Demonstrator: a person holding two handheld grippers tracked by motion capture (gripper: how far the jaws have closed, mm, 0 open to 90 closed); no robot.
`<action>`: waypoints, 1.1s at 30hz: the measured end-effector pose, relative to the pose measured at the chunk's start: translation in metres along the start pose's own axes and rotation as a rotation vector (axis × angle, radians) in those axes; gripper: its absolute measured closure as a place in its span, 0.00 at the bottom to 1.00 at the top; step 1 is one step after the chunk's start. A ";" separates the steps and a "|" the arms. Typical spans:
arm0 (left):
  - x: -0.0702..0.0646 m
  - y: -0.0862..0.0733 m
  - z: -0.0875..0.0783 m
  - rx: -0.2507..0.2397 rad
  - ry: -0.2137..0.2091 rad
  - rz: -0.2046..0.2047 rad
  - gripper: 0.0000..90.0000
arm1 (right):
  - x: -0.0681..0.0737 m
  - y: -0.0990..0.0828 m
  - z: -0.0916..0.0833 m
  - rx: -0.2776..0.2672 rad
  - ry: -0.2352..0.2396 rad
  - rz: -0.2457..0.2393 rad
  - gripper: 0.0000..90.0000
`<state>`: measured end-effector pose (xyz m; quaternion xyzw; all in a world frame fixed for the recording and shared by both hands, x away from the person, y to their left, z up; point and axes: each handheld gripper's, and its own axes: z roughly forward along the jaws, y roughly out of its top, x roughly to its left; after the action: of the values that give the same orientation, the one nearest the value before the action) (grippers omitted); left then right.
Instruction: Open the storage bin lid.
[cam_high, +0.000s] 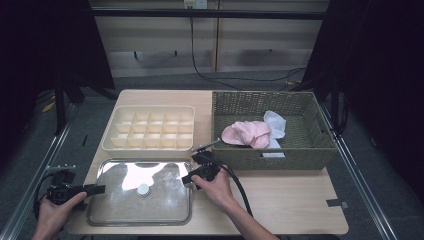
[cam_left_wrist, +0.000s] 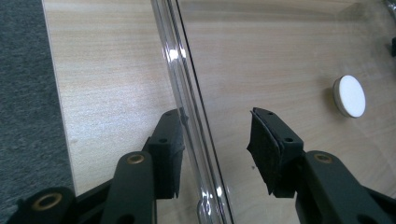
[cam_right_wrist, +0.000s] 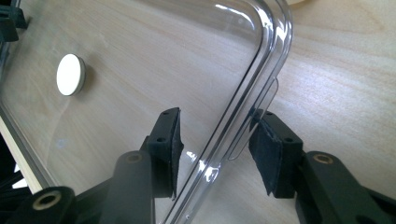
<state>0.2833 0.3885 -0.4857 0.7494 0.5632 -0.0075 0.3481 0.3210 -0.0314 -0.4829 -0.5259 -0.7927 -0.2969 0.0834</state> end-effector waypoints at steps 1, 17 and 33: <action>0.000 0.000 0.000 0.000 0.002 0.003 0.61 | 0.000 0.000 0.000 0.000 -0.003 -0.003 0.61; 0.002 0.001 -0.002 -0.042 -0.005 -0.019 0.55 | -0.001 0.002 -0.004 -0.033 -0.059 0.013 0.49; -0.027 0.007 -0.012 -0.101 -0.012 0.027 0.39 | -0.006 0.003 -0.023 -0.095 -0.003 -0.026 0.37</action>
<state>0.2749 0.3710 -0.4615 0.7383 0.5507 0.0211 0.3889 0.3221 -0.0480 -0.4659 -0.5192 -0.7847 -0.3344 0.0534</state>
